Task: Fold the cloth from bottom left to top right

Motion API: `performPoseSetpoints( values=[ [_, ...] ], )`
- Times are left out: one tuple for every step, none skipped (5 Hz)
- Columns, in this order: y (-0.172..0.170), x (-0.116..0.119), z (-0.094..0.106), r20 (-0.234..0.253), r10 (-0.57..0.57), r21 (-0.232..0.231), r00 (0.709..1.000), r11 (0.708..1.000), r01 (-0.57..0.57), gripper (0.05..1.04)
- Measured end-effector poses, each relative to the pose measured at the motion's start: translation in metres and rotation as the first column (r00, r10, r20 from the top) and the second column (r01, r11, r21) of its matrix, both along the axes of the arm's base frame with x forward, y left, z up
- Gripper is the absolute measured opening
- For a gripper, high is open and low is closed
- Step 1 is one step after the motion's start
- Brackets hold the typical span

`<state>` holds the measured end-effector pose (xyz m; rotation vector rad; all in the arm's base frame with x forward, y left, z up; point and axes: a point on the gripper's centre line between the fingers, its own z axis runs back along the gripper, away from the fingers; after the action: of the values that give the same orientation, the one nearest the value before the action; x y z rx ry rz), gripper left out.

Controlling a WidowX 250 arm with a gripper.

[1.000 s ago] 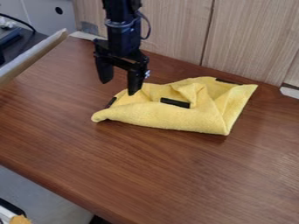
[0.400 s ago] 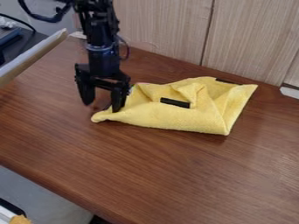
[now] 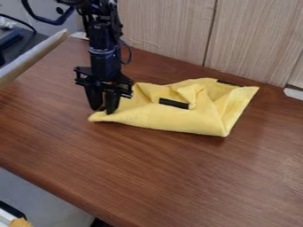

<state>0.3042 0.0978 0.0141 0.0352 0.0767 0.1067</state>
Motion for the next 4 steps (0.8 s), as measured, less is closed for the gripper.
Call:
performPoseSetpoints(
  values=[
    [0.000, -0.001, -0.001, 0.000, -0.001, 0.001, 1.000, 1.000, 0.001, 0.158],
    [0.000, -0.001, -0.001, 0.001, -0.004, 0.001, 1.000, 1.000, 0.004, 0.068],
    [0.002, -0.003, 0.000, 0.010, -0.001, 0.002, 1.000, 1.000, 0.001, 0.056],
    [0.010, -0.007, 0.002, 0.018, 0.028, -0.003, 0.999, 1.000, -0.028, 0.055]
  ],
)
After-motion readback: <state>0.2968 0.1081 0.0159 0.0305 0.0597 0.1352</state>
